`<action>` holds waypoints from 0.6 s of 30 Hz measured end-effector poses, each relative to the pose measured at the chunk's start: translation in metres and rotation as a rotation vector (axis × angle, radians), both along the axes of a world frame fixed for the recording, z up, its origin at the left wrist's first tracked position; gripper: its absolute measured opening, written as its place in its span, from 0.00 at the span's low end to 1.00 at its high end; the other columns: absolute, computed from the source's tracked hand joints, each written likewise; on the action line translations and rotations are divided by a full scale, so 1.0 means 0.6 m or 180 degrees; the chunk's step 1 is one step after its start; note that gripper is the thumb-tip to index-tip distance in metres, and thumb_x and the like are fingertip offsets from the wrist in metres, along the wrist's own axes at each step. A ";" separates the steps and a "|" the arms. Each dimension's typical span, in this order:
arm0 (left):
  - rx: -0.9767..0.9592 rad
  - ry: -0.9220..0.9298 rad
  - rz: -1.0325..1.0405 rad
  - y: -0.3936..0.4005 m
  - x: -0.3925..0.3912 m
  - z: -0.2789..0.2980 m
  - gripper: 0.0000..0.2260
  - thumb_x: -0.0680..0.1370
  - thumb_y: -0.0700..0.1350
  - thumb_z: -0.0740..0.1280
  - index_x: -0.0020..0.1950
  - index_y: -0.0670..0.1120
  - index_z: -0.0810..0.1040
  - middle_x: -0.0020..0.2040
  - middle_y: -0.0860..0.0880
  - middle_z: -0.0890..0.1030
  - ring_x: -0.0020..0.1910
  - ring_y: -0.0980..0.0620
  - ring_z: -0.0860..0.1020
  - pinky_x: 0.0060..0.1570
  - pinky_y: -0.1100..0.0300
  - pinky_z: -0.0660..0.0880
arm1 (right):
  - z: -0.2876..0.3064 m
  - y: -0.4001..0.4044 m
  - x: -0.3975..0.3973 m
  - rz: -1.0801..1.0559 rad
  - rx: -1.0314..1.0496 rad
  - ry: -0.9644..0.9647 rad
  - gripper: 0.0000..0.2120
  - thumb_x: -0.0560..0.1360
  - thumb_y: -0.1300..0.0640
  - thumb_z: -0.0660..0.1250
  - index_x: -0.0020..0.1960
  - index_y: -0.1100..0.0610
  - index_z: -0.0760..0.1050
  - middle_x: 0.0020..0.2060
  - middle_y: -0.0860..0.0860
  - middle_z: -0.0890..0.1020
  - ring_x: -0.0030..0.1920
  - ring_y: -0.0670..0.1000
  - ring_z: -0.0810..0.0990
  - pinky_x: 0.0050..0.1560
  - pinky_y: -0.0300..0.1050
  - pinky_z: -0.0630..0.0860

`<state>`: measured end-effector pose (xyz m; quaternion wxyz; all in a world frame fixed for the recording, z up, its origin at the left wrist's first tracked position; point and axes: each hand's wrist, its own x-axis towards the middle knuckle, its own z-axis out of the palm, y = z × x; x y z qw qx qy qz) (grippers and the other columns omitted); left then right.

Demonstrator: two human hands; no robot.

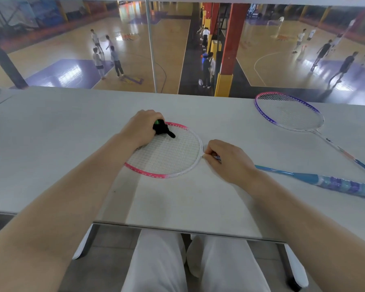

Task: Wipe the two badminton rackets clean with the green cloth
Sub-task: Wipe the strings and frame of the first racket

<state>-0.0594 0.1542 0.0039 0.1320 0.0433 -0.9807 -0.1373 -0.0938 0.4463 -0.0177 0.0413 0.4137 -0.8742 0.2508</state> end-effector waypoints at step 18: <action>0.0213 -0.0061 -0.0349 0.009 0.092 0.005 0.20 0.68 0.29 0.64 0.52 0.49 0.81 0.49 0.54 0.80 0.51 0.51 0.75 0.53 0.55 0.72 | -0.001 -0.004 -0.001 -0.0133 0.0045 -0.0082 0.07 0.79 0.52 0.63 0.43 0.50 0.68 0.39 0.43 0.74 0.39 0.48 0.72 0.39 0.43 0.64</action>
